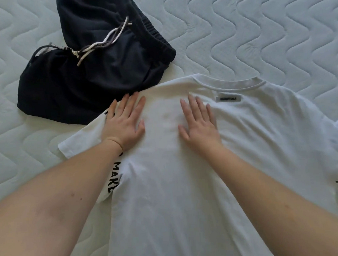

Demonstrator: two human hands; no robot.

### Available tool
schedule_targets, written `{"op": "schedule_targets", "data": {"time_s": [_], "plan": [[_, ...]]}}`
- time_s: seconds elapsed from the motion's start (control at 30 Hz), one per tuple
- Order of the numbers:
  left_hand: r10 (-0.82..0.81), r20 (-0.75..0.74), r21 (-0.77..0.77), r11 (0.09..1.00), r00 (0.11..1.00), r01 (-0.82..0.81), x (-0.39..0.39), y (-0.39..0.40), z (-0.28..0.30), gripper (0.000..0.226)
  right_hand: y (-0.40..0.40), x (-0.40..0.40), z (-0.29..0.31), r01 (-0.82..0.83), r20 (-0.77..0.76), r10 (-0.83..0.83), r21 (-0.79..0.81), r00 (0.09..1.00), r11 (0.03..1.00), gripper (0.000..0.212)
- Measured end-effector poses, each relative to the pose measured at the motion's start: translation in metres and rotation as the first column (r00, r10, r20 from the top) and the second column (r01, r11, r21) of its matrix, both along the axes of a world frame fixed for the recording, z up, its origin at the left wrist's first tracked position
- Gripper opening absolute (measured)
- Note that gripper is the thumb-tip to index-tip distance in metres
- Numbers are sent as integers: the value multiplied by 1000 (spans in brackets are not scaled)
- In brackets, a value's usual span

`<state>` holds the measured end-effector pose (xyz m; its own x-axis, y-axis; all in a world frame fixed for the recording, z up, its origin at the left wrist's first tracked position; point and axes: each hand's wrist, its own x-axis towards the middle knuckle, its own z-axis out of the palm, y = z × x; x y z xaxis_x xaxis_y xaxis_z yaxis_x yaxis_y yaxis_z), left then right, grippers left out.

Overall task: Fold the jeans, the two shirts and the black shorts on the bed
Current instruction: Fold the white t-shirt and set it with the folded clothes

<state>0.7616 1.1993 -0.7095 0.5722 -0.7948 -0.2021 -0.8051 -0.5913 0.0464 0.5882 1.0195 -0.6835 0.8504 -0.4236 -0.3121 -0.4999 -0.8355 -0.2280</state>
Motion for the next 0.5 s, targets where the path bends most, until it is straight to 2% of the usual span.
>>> {"op": "schedule_targets", "data": {"time_s": [0.17,0.23,0.3,0.4,0.5], "plan": [[14,18,54,998,1000,-15,-3,0,5,68,-7,-129,1,202,-53,-207,-91,977,975,73],[37,78,104,994,996,-45,-8,-3,14,64,-14,-167,-1,239,-110,-251,-115,962,964,70],[16,164,118,992,986,-36,-19,-7,24,61,-16,-184,-8,254,-86,-265,-121,960,960,67],[-93,191,-23,995,977,99,-61,-24,36,58,-14,-184,-18,263,-2,-266,-135,964,955,69],[-257,22,-138,956,966,258,-136,-71,32,56,-18,-183,-21,255,67,-250,-96,966,962,66]]}}
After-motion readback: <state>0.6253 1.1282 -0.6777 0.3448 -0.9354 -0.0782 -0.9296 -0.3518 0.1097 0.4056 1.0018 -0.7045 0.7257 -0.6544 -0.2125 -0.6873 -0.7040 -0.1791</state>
